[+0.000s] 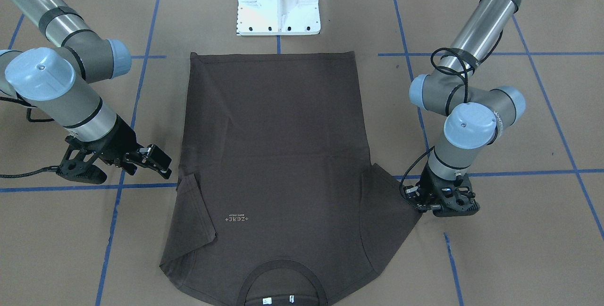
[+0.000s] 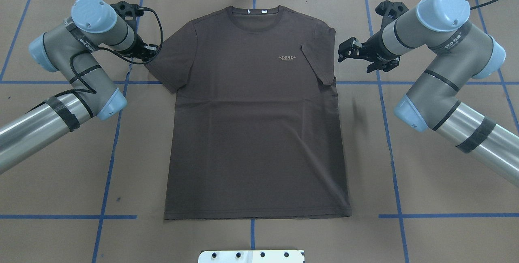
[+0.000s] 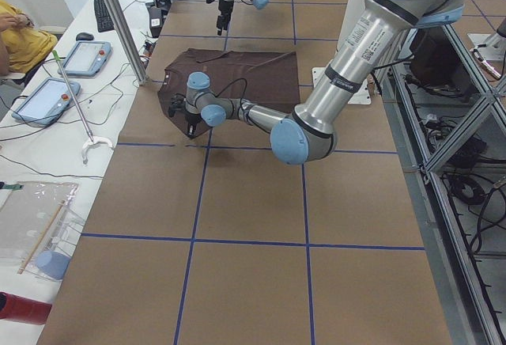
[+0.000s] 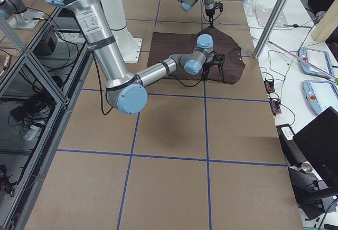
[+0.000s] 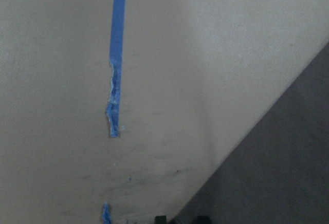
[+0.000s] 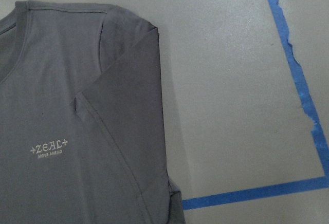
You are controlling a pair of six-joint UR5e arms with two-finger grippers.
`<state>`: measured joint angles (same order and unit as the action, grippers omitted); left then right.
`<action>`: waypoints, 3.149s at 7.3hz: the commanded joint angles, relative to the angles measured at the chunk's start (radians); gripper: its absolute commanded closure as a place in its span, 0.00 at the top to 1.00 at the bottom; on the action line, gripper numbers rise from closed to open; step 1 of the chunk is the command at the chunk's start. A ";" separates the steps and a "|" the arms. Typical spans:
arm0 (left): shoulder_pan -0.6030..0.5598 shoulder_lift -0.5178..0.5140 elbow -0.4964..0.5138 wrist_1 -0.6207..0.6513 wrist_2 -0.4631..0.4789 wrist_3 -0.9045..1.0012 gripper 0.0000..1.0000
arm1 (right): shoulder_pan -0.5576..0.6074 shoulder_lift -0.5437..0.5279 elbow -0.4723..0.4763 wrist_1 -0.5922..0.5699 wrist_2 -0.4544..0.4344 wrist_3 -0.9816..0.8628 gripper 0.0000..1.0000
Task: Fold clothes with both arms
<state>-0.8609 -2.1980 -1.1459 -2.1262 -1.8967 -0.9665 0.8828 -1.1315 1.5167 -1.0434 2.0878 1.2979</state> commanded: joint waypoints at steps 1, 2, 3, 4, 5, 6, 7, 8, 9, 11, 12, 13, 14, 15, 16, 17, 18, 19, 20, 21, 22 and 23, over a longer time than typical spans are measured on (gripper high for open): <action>0.000 -0.005 -0.009 0.005 -0.004 0.000 0.00 | 0.001 -0.002 -0.001 0.000 0.000 -0.002 1.00; 0.000 -0.020 -0.021 0.012 -0.010 -0.001 0.00 | 0.001 -0.002 -0.001 -0.001 0.000 0.000 1.00; 0.000 -0.047 -0.061 0.067 -0.015 -0.004 0.00 | 0.002 -0.001 0.000 -0.001 0.000 0.000 1.00; 0.000 -0.083 -0.066 0.104 -0.034 -0.026 0.00 | 0.001 -0.001 0.002 0.000 0.001 0.000 1.00; 0.008 -0.116 -0.063 0.101 -0.035 -0.094 0.00 | 0.002 -0.001 0.002 0.000 0.000 0.000 1.00; 0.040 -0.156 -0.033 0.100 -0.030 -0.154 0.00 | 0.002 -0.001 0.002 0.000 0.000 0.001 1.00; 0.046 -0.211 0.019 0.094 -0.029 -0.188 0.00 | 0.001 -0.004 -0.001 0.000 0.000 0.003 1.00; 0.062 -0.226 0.037 0.088 -0.025 -0.210 0.00 | 0.001 -0.007 -0.001 0.000 -0.002 0.006 1.00; 0.062 -0.227 0.040 0.083 -0.024 -0.212 0.00 | 0.001 -0.007 -0.003 0.000 -0.003 0.007 1.00; 0.062 -0.241 0.087 0.026 -0.022 -0.213 0.00 | -0.004 -0.007 -0.007 0.000 -0.008 0.007 1.00; 0.062 -0.240 0.089 0.025 -0.022 -0.215 0.00 | -0.005 -0.005 -0.016 0.003 -0.008 0.009 1.00; 0.062 -0.241 0.089 0.025 -0.022 -0.215 0.00 | -0.007 -0.002 -0.030 0.009 -0.008 0.009 1.00; 0.062 -0.241 0.089 0.025 -0.022 -0.219 0.00 | -0.007 -0.002 -0.032 0.009 -0.008 0.009 1.00; 0.062 -0.241 0.089 0.023 -0.004 -0.219 0.00 | -0.007 -0.001 -0.030 0.009 -0.008 0.009 1.00; 0.062 -0.241 0.090 0.023 0.005 -0.219 0.00 | -0.007 -0.001 -0.030 0.011 -0.008 0.011 1.00; 0.062 -0.240 0.100 0.005 0.008 -0.218 0.00 | -0.007 0.001 -0.030 0.011 -0.008 0.012 1.00; 0.060 -0.240 0.110 -0.015 0.014 -0.218 0.00 | -0.007 0.001 -0.029 0.013 -0.008 0.015 1.00; 0.062 -0.236 0.110 -0.017 0.016 -0.216 0.47 | -0.007 -0.001 -0.029 0.013 -0.008 0.015 1.00; 0.062 -0.233 0.107 -0.020 0.014 -0.210 0.57 | -0.007 -0.002 -0.027 0.013 -0.008 0.015 1.00; 0.060 -0.227 0.094 -0.018 0.014 -0.207 0.58 | -0.008 0.001 -0.020 0.006 -0.006 0.017 1.00; 0.060 -0.162 -0.020 -0.005 0.013 -0.208 0.61 | -0.010 -0.005 0.021 -0.003 -0.005 0.056 1.00; 0.066 -0.032 -0.202 -0.003 -0.002 -0.212 0.61 | -0.045 -0.022 0.086 -0.033 -0.011 0.177 1.00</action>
<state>-0.7993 -2.3548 -1.1653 -2.1351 -1.8864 -1.1758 0.8658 -1.1384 1.5371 -1.0489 2.0812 1.3667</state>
